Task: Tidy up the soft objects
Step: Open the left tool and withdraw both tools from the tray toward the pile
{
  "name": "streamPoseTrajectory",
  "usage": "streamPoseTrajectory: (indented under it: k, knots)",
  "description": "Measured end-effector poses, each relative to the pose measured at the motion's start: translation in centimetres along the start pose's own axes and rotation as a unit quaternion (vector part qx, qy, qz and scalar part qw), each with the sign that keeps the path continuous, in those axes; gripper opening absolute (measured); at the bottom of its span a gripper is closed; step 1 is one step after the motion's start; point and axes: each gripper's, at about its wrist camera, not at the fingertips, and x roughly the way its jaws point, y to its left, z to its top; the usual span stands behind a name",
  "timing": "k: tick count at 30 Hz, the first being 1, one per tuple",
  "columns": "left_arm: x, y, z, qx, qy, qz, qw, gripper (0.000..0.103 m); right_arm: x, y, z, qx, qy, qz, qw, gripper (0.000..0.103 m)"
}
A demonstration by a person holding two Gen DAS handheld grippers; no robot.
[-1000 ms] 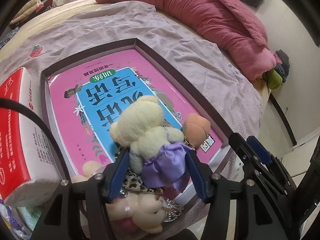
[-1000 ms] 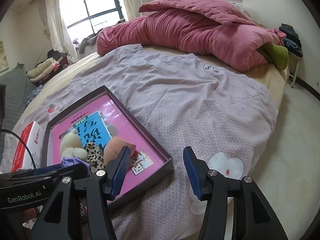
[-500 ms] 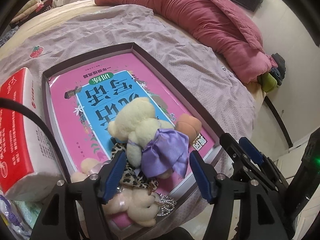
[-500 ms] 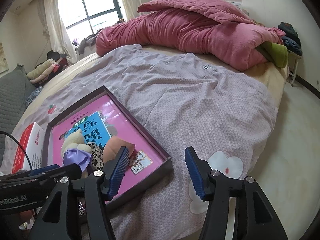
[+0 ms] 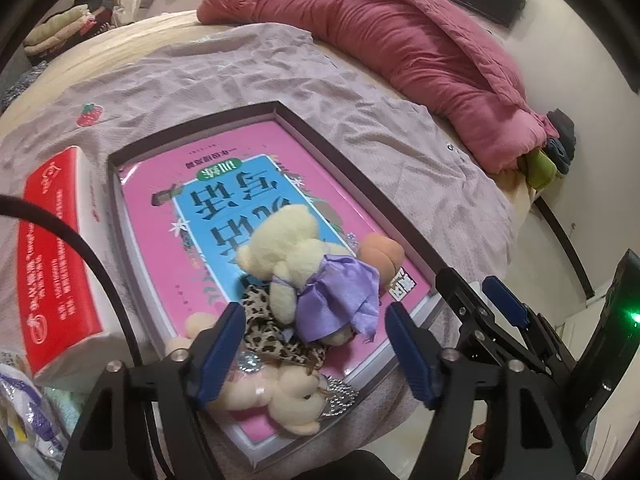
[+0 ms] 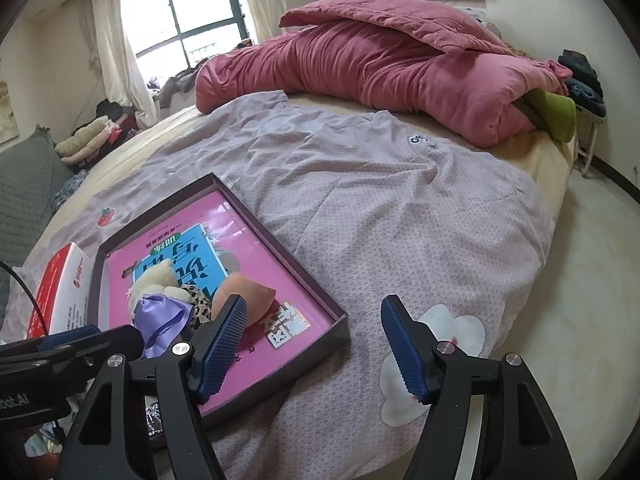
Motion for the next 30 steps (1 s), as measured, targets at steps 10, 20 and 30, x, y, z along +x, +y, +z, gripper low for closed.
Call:
streamPoseTrajectory:
  k: [10, 20, 30]
  knots:
    - [-1.5, 0.3, -0.3, -0.005, -0.013, 0.021, 0.9997, 0.075, -0.6, 0.5, -0.1, -0.011, -0.004, -0.001, 1.0, 0.073]
    - [-3.0, 0.2, -1.4, -0.001, -0.018, 0.033, 0.9993, 0.075, -1.6, 1.2, 0.1, -0.028, -0.013, -0.009, 0.999, 0.076]
    - [-6.1, 0.8, -2.7, -0.004, -0.034, 0.044, 0.9985, 0.075, -4.1, 3.2, 0.3, -0.055, -0.033, -0.003, 0.998, 0.076]
